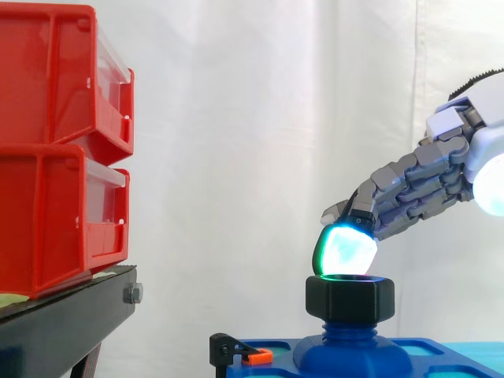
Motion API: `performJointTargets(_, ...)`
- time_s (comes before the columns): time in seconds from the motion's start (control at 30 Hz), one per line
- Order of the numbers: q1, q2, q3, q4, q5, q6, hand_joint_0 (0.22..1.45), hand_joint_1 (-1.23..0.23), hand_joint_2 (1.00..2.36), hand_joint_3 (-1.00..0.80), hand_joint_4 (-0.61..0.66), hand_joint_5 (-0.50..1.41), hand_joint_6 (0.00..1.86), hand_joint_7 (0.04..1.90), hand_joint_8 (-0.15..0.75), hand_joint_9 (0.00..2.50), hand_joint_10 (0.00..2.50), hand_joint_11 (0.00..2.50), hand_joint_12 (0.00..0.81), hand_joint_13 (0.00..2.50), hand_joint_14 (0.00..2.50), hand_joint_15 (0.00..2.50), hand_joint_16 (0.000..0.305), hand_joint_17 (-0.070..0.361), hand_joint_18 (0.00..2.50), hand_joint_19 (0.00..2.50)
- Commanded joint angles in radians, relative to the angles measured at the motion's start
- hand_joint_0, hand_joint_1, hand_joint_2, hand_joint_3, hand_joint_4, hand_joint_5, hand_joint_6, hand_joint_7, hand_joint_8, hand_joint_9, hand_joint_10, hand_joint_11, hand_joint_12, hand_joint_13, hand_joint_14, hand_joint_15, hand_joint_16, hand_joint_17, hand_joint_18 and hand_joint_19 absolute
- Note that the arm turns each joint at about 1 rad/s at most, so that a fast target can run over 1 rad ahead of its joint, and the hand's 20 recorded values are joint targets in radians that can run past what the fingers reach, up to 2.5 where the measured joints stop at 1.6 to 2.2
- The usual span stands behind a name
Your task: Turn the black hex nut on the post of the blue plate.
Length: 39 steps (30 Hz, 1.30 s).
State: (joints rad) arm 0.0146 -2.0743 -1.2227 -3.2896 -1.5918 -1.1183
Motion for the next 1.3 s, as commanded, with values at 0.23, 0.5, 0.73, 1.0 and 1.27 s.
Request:
performJointTargets(0.23,0.013,0.017,0.000,-0.035,0.006,-0.003,0.33,-0.45,1.00,-0.50,0.21,-0.26,0.50,0.82,0.217,0.00,0.00,0.00,0.384,0.10,0.00,0.00,0.057,0.128,0.00,0.03)
performJointTargets(0.5,0.028,0.022,0.000,-0.041,0.019,-0.003,0.33,-0.48,1.00,-0.50,0.22,-0.25,0.50,0.80,0.222,0.00,0.00,0.00,0.387,0.14,0.00,0.00,0.057,0.128,0.04,0.00)
performJointTargets(0.73,0.045,0.025,-0.001,-0.062,0.042,-0.003,0.33,-0.48,1.00,-0.50,0.22,-0.25,0.50,0.80,0.222,0.00,0.00,0.00,0.384,0.15,0.00,0.00,0.057,0.127,0.05,0.00)
performJointTargets(1.0,0.071,0.033,-0.001,-0.067,0.084,0.003,0.33,-0.48,1.00,-0.50,0.22,-0.25,0.50,0.80,0.220,0.00,0.00,0.00,0.383,0.16,0.00,0.00,0.056,0.126,0.06,0.01)
performJointTargets(1.27,0.091,0.042,-0.001,-0.090,0.110,0.014,0.34,-0.47,1.00,-0.50,0.22,-0.25,0.50,0.80,0.219,0.00,0.00,0.00,0.381,0.16,0.00,0.00,0.056,0.125,0.07,0.02)
